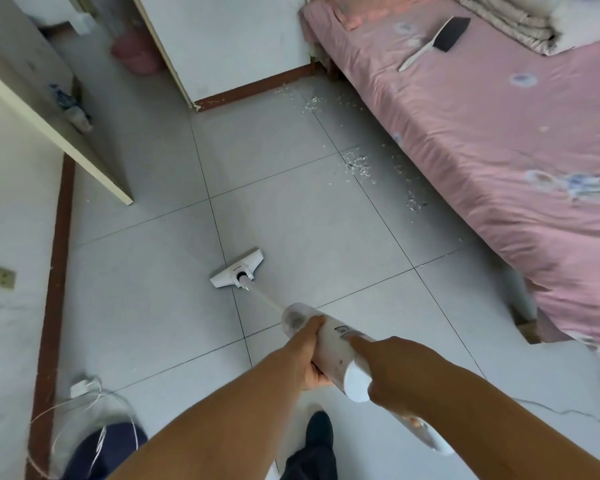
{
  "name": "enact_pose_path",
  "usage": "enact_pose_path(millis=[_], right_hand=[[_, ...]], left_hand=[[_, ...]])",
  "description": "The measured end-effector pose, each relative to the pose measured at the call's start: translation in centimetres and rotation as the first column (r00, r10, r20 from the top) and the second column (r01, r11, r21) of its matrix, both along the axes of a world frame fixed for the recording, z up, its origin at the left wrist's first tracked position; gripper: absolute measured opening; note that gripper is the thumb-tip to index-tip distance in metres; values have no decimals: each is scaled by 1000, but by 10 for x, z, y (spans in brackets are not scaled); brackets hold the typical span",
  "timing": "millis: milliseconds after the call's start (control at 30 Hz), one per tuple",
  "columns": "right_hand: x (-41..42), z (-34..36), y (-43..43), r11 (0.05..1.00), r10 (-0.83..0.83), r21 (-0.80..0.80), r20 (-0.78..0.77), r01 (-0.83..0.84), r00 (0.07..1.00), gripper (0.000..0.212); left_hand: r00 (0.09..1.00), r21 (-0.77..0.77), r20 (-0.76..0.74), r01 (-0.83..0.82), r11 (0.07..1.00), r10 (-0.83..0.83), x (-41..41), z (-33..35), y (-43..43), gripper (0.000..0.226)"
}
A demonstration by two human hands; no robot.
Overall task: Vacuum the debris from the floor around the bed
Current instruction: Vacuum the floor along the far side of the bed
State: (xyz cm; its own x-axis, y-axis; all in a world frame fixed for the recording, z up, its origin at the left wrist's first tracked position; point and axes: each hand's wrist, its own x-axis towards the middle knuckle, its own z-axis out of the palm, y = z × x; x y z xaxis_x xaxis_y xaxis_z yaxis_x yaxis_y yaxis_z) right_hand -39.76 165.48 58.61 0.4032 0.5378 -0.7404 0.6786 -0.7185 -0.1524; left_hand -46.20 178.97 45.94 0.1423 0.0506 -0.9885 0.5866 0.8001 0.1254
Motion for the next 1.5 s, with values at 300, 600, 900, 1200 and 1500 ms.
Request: enact_pose_path(millis=[300, 600, 900, 1200, 1500], right_hand=[[34, -10, 5, 974, -203, 102, 4, 202, 979, 66], [16, 11, -62, 931, -360, 69, -4, 359, 933, 70], [-30, 34, -169, 850, -525, 22, -12, 526, 851, 66], [-72, 53, -271, 762, -647, 3, 38, 647, 762, 68], [-34, 39, -266, 666, -745, -26, -2, 745, 667, 72]], left_hand=[[991, 1, 5, 133, 991, -133, 59, -6, 19, 55], [925, 22, 31, 377, 926, -378, 81, 4, -50, 58], [822, -72, 77, 569, 819, -564, 61, 10, -161, 58], [687, -76, 131, 726, 684, -715, 43, 22, -282, 70], [574, -17, 134, 817, 577, -808, 95, 15, -286, 52]])
